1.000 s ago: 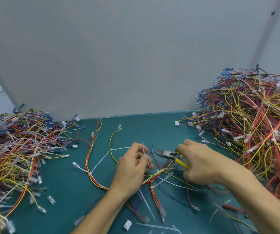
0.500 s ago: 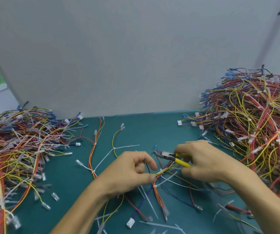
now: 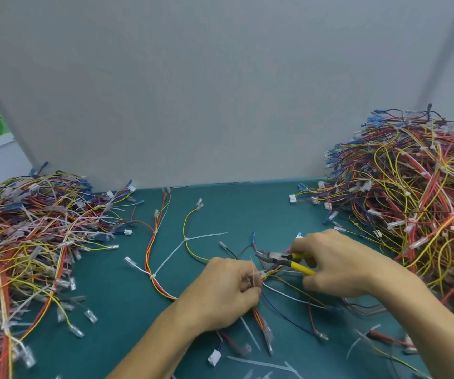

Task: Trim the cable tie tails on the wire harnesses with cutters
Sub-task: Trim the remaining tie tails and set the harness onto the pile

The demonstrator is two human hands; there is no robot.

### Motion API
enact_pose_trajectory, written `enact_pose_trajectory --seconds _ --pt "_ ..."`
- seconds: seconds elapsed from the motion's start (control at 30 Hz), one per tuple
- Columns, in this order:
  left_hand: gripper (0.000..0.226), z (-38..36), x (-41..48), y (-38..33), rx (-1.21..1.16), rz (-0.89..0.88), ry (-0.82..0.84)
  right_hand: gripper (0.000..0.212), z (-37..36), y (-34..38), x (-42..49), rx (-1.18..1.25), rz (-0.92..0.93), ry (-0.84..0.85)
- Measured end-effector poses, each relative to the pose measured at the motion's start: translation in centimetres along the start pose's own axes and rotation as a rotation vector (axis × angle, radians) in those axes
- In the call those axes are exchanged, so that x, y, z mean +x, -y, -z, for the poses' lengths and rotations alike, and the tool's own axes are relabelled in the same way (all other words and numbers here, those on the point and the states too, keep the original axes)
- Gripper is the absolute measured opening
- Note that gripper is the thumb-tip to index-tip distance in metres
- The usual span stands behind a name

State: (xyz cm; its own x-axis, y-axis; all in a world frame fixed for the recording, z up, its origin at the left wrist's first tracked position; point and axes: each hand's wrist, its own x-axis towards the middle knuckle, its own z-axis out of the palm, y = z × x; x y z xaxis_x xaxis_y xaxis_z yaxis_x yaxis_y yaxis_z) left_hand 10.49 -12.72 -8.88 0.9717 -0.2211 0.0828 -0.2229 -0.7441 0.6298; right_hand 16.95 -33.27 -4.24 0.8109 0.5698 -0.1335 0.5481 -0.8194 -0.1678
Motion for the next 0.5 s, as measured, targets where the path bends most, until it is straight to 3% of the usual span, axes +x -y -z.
enact_pose_trajectory --seconds 0.1,0.33,0.5 --pt "0.011 1.0 0.1 0.7 -0.216 0.079 0.027 0.021 0.4 0.0 -0.3 -0.016 -0.003 0.053" --pt "0.015 0.9 0.2 1.8 -0.523 0.134 0.079 0.012 0.6 1.0 -0.9 -0.013 0.042 0.172" --pt "0.016 0.8 0.2 1.9 -0.578 0.132 0.088 0.009 0.4 1.1 -0.8 -0.031 0.047 0.173"
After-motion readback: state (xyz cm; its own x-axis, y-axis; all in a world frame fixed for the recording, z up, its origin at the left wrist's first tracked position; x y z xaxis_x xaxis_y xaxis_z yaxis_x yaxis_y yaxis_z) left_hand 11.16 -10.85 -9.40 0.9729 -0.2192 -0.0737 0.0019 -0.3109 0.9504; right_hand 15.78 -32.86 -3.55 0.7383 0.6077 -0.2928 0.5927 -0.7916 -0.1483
